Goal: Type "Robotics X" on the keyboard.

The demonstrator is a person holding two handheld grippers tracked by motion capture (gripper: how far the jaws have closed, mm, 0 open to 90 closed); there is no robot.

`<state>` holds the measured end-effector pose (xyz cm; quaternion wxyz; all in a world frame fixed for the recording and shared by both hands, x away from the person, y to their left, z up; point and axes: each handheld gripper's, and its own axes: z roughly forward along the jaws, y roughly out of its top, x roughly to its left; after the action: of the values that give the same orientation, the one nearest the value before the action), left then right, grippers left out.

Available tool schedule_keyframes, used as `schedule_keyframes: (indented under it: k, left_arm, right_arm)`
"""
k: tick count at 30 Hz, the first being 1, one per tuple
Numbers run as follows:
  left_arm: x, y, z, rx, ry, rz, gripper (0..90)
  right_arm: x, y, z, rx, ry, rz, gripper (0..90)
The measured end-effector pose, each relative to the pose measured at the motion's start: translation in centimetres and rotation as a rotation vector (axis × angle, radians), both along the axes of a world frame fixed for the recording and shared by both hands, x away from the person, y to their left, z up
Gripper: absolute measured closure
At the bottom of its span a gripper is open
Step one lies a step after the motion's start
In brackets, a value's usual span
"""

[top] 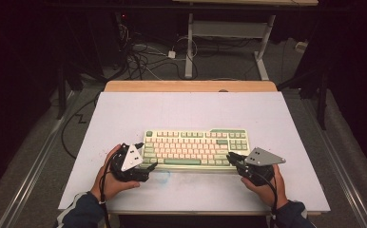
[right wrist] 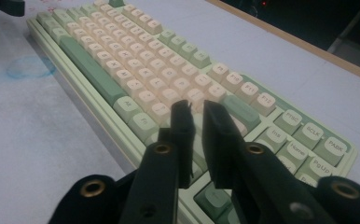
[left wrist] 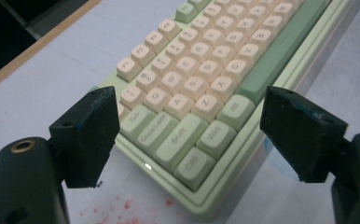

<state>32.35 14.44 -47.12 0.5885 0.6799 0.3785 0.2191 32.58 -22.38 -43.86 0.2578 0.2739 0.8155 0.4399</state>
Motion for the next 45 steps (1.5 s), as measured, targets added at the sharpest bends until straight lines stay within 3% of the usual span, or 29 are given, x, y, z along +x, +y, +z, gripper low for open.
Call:
schedule_keyframes:
  k: [8, 16, 23, 45]
  left_arm:
    - [-0.8, 1.6, -0.8, 0.009, 0.022, 0.032, 19.3]
    - [-0.6, 1.4, -1.1, 0.019, 0.036, 0.035, 19.3]
    - [-0.5, 1.2, -1.3, 0.026, 0.041, 0.032, 19.8]
    - [-0.5, 1.3, -1.1, 0.038, 0.040, 0.031, 20.1]
  right_arm:
    - [1.5, 0.6, 0.1, -0.049, 0.053, 0.018, 90.0]
    - [3.3, 1.8, -0.5, -0.093, 0.102, 0.014, 90.0]
    - [4.0, 2.3, -1.2, -0.123, 0.132, 0.014, 90.0]
    - [4.1, 2.4, -1.9, -0.138, 0.132, 0.009, 90.0]
